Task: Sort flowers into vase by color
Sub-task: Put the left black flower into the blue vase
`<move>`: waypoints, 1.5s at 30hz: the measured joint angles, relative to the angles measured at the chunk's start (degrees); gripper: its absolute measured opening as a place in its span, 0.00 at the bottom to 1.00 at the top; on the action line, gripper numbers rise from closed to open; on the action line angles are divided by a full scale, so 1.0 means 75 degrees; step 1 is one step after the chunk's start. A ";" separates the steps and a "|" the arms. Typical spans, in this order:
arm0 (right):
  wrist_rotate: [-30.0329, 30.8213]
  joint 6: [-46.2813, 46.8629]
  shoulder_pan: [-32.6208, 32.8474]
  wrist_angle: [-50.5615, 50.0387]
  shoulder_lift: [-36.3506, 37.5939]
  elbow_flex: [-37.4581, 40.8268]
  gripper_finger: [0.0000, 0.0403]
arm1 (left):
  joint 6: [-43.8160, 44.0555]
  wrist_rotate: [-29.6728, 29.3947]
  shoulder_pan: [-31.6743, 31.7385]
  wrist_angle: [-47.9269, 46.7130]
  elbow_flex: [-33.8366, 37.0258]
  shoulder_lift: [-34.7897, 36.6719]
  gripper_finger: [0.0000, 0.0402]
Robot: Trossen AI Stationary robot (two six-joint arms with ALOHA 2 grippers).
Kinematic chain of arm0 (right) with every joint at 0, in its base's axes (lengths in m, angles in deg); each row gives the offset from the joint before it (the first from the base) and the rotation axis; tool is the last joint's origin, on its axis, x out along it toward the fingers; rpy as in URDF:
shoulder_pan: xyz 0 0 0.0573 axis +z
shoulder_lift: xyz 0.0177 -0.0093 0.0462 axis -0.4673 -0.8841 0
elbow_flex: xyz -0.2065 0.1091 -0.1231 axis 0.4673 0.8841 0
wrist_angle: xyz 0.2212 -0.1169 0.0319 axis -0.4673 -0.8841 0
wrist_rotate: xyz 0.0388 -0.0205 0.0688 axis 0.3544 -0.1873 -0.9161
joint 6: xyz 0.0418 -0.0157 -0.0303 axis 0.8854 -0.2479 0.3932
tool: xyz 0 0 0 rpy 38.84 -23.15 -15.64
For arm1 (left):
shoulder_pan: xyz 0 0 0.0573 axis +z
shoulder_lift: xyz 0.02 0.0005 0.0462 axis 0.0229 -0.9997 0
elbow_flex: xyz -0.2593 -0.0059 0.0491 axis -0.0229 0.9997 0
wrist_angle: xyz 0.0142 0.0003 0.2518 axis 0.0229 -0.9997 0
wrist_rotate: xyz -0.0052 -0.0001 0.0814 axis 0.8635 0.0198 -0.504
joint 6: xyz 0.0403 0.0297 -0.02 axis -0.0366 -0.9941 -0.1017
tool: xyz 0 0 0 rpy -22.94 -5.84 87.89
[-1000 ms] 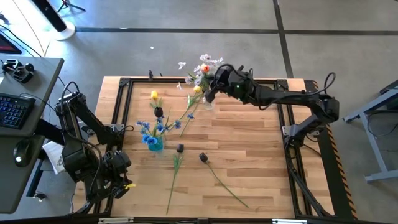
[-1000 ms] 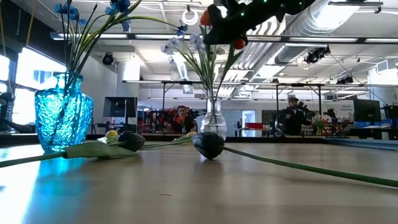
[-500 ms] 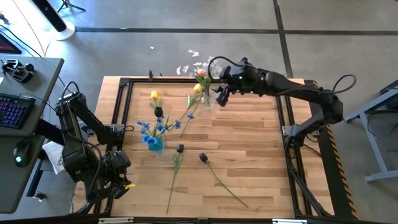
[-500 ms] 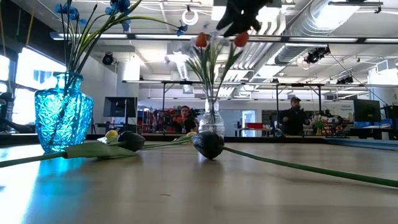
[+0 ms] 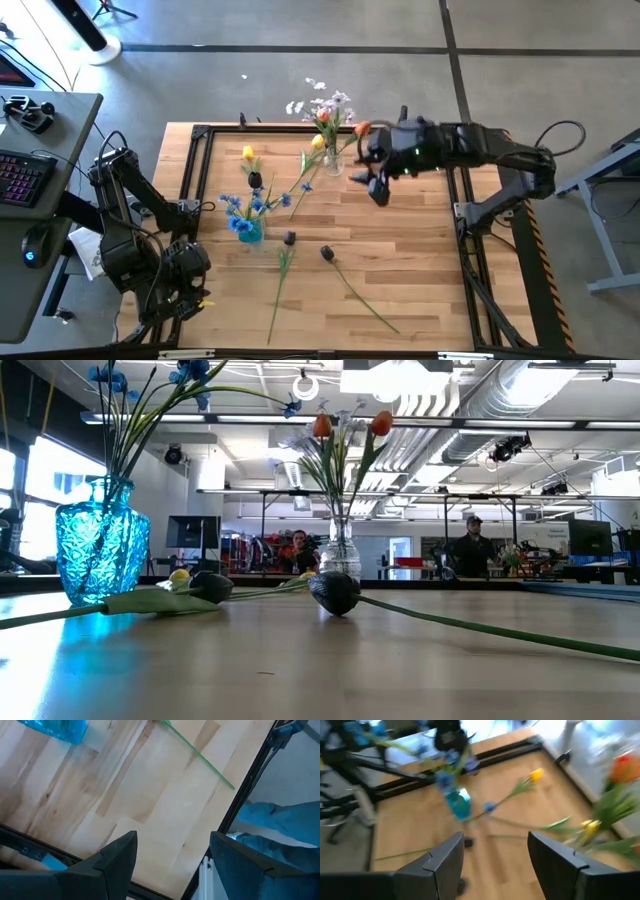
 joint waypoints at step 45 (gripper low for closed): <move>0.2716 0.6620 0.6637 0.0138 -0.0057 0.4118 0.51 | 0.0938 0.2224 0.4360 0.4032 0.0114 -0.5013 0.29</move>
